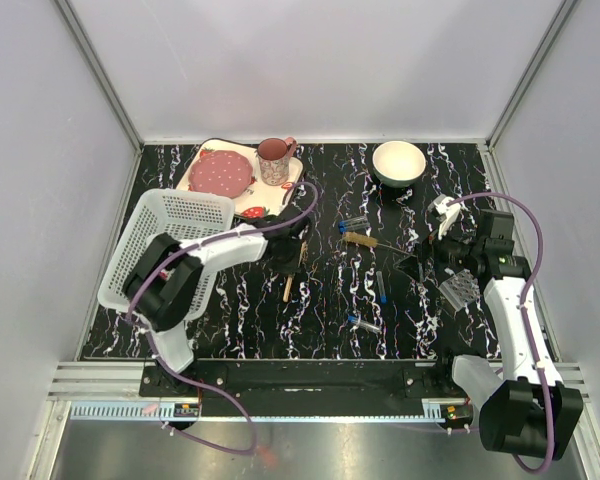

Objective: Organize the chemistry lab equipment

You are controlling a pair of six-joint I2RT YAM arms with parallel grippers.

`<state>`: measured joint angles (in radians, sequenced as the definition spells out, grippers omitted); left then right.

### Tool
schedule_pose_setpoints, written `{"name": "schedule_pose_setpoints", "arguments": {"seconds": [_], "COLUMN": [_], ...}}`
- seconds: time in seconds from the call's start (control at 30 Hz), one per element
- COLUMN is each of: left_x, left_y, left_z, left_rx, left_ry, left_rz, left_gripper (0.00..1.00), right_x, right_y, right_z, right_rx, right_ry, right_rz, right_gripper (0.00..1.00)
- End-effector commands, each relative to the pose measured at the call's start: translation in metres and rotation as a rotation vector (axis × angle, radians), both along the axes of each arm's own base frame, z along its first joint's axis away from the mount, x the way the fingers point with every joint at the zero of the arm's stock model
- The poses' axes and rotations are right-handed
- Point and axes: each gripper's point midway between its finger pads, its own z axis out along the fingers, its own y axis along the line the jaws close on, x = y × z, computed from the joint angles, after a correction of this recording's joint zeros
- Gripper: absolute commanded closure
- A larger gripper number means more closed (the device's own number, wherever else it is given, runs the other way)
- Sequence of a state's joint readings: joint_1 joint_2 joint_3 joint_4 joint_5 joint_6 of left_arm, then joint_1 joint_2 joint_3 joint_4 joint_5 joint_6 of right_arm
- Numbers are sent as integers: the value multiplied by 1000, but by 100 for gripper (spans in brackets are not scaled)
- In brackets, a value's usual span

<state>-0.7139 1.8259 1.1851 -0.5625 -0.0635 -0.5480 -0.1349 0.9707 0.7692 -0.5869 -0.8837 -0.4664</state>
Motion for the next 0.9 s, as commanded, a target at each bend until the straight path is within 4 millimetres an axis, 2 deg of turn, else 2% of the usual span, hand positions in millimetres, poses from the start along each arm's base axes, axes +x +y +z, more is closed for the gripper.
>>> {"name": "schedule_pose_setpoints", "arguments": {"seconds": [0.0, 0.03, 0.07, 0.13, 0.17, 0.23, 0.27, 0.33, 0.37, 0.4, 0.43, 0.47, 0.5, 0.53, 0.57, 0.7, 0.87], "left_x": [-6, -7, -14, -23, -27, -32, -34, -30, -29, -22, -24, -21, -14, -14, -8, -3, 3], "left_y": [-22, -24, -27, -24, -22, -11, -4, 16, 28, 45, 60, 71, 92, 105, 124, 164, 200], "left_z": [60, 68, 88, 99, 118, 130, 146, 158, 174, 181, 194, 199, 204, 215, 216, 218, 194], "left_rx": [-220, -245, -305, -343, -378, -388, -403, -393, -399, -384, -381, -369, -346, -344, -313, -259, -175], "left_ry": [-146, -174, -205, -233, -274, -307, -351, -383, -431, -463, -501, -524, -551, -594, -617, -652, -609], "left_rz": [-179, -213, -249, -290, -304, -306, -298, -258, -234, -193, -167, -137, -83, -55, 6, 126, 297], "left_gripper": [100, 100, 100, 100, 100, 100, 100, 100, 100, 100, 100, 100, 100, 100, 100, 100, 100], "right_x": [4, 4, 4, 4, 4, 4, 4, 3, 3, 4, 3, 4, 3, 3, 3, 2, 2], "right_y": [0, 0, 0, 0, 0, 0, 0, 0, 0, 0, 0, 0, 0, 0, 1, 0, 0], "right_z": [11, 11, 11, 12, 12, 12, 12, 12, 12, 12, 12, 12, 13, 13, 13, 13, 13], "right_rx": [7, 7, 6, 6, 5, 4, 5, 3, 3, 2, 1, 1, 1, 2, 2, 2, -1], "right_ry": [-63, -64, -67, -68, -69, -72, -73, -74, -73, -75, -77, -78, -78, -79, -81, -80, -82], "right_rz": [12, 12, 13, 15, 15, 16, 17, 17, 17, 16, 16, 17, 16, 19, 20, 19, 17], "right_gripper": [0, 0, 0, 0, 0, 0, 0, 0, 0, 0, 0, 0, 0, 0, 0, 0, 0]}}
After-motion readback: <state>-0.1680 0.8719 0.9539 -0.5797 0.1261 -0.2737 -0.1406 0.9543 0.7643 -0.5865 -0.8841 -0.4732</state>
